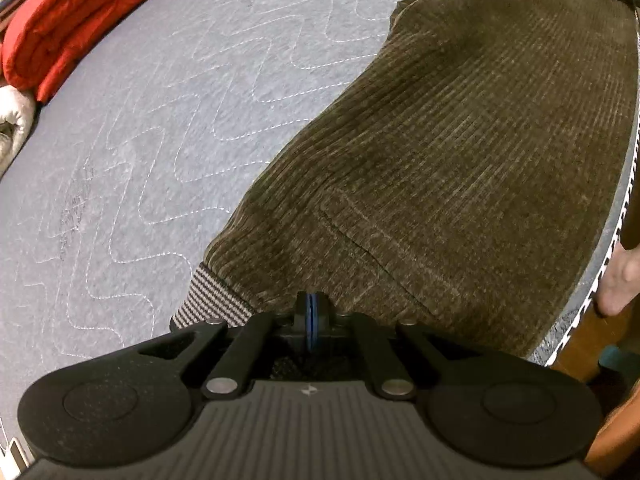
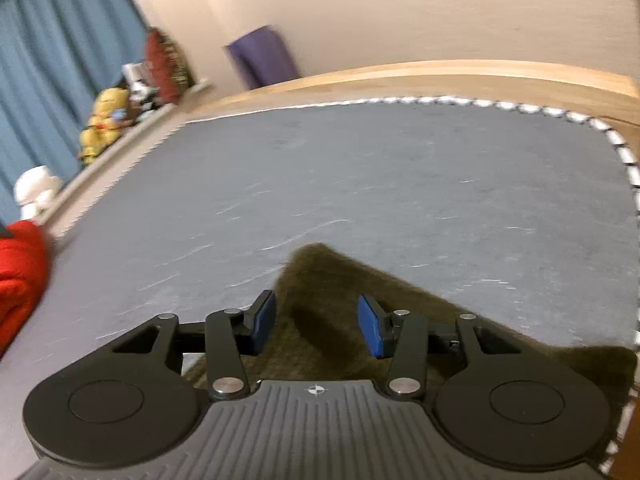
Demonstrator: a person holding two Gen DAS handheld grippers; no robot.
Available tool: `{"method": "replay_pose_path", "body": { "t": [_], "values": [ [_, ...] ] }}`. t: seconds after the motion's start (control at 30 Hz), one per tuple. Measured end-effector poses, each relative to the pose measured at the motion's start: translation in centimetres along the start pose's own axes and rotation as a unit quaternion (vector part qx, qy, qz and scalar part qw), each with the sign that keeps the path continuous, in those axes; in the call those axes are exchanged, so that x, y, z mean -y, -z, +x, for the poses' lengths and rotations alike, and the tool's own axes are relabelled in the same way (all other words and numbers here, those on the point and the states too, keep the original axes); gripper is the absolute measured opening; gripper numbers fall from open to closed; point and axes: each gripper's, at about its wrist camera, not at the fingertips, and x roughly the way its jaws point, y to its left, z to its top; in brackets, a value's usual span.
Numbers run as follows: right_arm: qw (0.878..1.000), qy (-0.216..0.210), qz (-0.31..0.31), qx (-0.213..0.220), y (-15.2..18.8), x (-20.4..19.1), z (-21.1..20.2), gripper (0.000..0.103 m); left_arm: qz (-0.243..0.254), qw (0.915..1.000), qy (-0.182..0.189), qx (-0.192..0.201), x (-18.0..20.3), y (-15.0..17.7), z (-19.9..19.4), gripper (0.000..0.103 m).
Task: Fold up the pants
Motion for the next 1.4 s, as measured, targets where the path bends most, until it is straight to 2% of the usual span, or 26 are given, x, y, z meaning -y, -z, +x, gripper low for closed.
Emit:
{"method": "replay_pose_path", "body": {
  "t": [0.07, 0.2, 0.3, 0.4, 0.53, 0.57, 0.6, 0.63, 0.77, 0.8, 0.87, 0.9, 0.97, 1.0, 1.03, 1.13, 1.2, 1.3, 1.4],
  "values": [
    [1.000, 0.001, -0.009, -0.006, -0.3, 0.0, 0.6, 0.041, -0.003, 1.0000, 0.002, 0.000, -0.1, -0.1, 0.0, 0.001],
    [0.999, 0.014, -0.004, 0.031, -1.9, 0.3, 0.0, 0.042, -0.003, 1.0000, 0.002, 0.001, -0.2, 0.0, -0.1, 0.001],
    [0.998, 0.035, -0.012, 0.044, -2.9, -0.1, 0.5, 0.053, -0.003, 1.0000, 0.003, 0.002, -0.5, 0.3, -0.3, 0.001],
    [0.997, 0.044, -0.046, 0.033, -2.9, -0.9, 2.0, 0.060, -0.003, 1.0000, 0.004, 0.003, -0.6, 0.3, -0.4, 0.001],
    [0.993, 0.051, -0.105, 0.005, -2.5, -2.5, 3.9, 0.060, -0.008, 0.9999, 0.008, 0.004, -0.8, 0.0, 0.1, 0.001],
    [0.991, 0.056, -0.122, -0.002, -2.3, -2.9, 4.2, 0.058, -0.008, 0.9999, 0.009, 0.004, -0.9, 0.0, 0.1, 0.001],
    [0.989, 0.061, -0.137, -0.010, -2.2, -3.2, 4.6, 0.031, -0.008, 0.9999, 0.010, 0.004, -1.0, 0.1, 0.2, 0.001],
    [0.989, 0.054, -0.139, -0.014, -2.2, -3.2, 4.7, 0.012, -0.008, 0.9999, 0.010, 0.005, -1.1, 0.1, 0.2, 0.001],
    [0.991, 0.053, -0.103, 0.072, -3.2, -3.0, 2.9, 0.009, -0.010, 0.9999, 0.009, 0.010, -1.4, -0.1, 0.3, 0.002],
    [0.992, 0.057, -0.077, 0.083, -3.6, -2.6, 2.8, 0.009, -0.011, 0.9998, 0.008, 0.012, -1.4, -0.2, 0.2, 0.003],
    [0.992, 0.088, -0.062, 0.070, -3.7, -2.1, 3.5, 0.014, -0.014, 0.9998, 0.007, 0.015, -1.5, -0.3, 0.1, 0.005],
    [0.991, 0.105, -0.062, 0.059, -3.7, -2.1, 3.8, 0.020, -0.016, 0.9997, 0.007, 0.019, -1.5, -0.5, 0.0, 0.006],
    [0.990, 0.117, -0.057, 0.062, -3.9, -1.6, 3.1, 0.034, -0.025, 0.9990, 0.005, 0.037, -1.6, -0.7, -0.9, 0.020],
    [0.989, 0.121, -0.049, 0.070, -4.2, -1.1, 2.3, 0.048, -0.030, 0.9983, 0.003, 0.049, -1.7, -0.9, -1.4, 0.023],
    [0.988, 0.125, -0.038, 0.079, -4.5, -0.6, 1.4, 0.050, -0.037, 0.9971, 0.001, 0.066, -1.9, -1.1, -2.1, 0.026],
    [0.990, 0.108, -0.017, 0.092, -5.4, 0.8, -1.6, 0.050, -0.054, 0.9914, 0.000, 0.119, -2.0, -2.0, -4.4, 0.028],
    [0.992, 0.087, -0.020, 0.089, -5.7, 1.9, -3.2, 0.050, -0.062, 0.9862, 0.005, 0.153, -1.6, -2.7, -5.7, 0.033],
    [0.992, 0.074, -0.064, 0.080, -5.3, 2.6, -5.5, 0.050, -0.069, 0.9779, 0.019, 0.196, -0.7, -3.9, -7.4, 0.037],
    [0.992, 0.039, -0.120, 0.031, -4.1, 3.6, -7.2, 0.050, -0.068, 0.9714, 0.038, 0.224, 0.8, -5.2, -8.8, 0.039]
  ]
}}
